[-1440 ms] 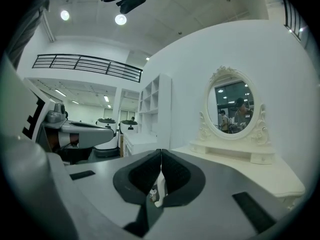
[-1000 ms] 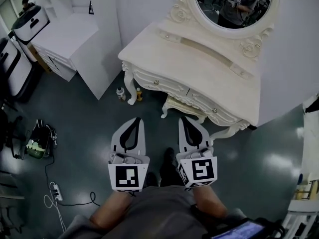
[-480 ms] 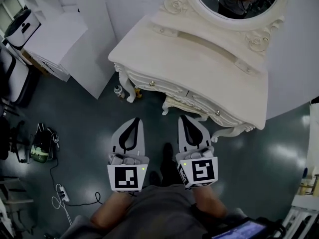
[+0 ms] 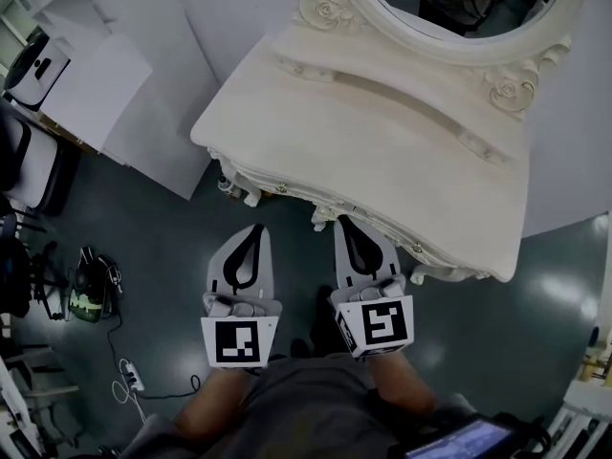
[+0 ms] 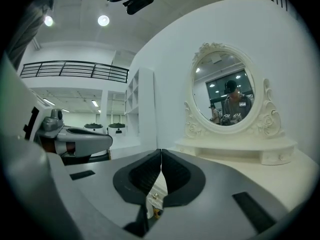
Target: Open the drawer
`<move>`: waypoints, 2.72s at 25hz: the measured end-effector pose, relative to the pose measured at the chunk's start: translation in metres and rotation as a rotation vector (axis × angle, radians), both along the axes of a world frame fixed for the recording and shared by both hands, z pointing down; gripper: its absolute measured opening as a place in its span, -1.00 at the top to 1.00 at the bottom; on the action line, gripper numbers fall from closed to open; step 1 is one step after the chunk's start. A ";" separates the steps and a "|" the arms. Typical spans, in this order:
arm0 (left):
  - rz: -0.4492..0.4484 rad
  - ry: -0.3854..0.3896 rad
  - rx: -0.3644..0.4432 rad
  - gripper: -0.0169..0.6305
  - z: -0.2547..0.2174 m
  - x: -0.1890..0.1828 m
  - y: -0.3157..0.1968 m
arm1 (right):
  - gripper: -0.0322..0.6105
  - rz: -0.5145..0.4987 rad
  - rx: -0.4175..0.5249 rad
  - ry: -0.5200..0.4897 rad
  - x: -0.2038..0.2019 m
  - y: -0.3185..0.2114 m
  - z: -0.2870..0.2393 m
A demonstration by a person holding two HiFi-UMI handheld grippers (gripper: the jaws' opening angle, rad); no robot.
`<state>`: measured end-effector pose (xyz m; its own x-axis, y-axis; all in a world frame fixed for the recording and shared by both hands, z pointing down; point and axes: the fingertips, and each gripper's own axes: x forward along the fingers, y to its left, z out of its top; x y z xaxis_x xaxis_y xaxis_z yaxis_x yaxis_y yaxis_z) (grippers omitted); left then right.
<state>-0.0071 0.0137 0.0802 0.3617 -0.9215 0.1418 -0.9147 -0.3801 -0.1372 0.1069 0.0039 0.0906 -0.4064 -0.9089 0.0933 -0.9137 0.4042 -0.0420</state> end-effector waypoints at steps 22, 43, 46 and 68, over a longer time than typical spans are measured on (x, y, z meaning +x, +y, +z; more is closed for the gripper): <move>-0.037 0.044 0.000 0.90 -0.002 -0.008 -0.084 | 0.86 -0.043 0.007 0.032 -0.008 -0.084 -0.007; 0.083 0.073 -0.316 0.90 0.207 -0.028 -0.079 | 0.86 0.047 -0.353 0.088 -0.046 -0.041 0.197; 0.104 0.035 -0.289 0.90 0.217 -0.028 -0.080 | 0.86 0.059 -0.366 0.087 -0.044 -0.036 0.206; 0.116 0.100 -0.224 0.10 0.267 -0.005 -0.123 | 0.86 0.079 -0.416 0.106 -0.009 -0.022 0.236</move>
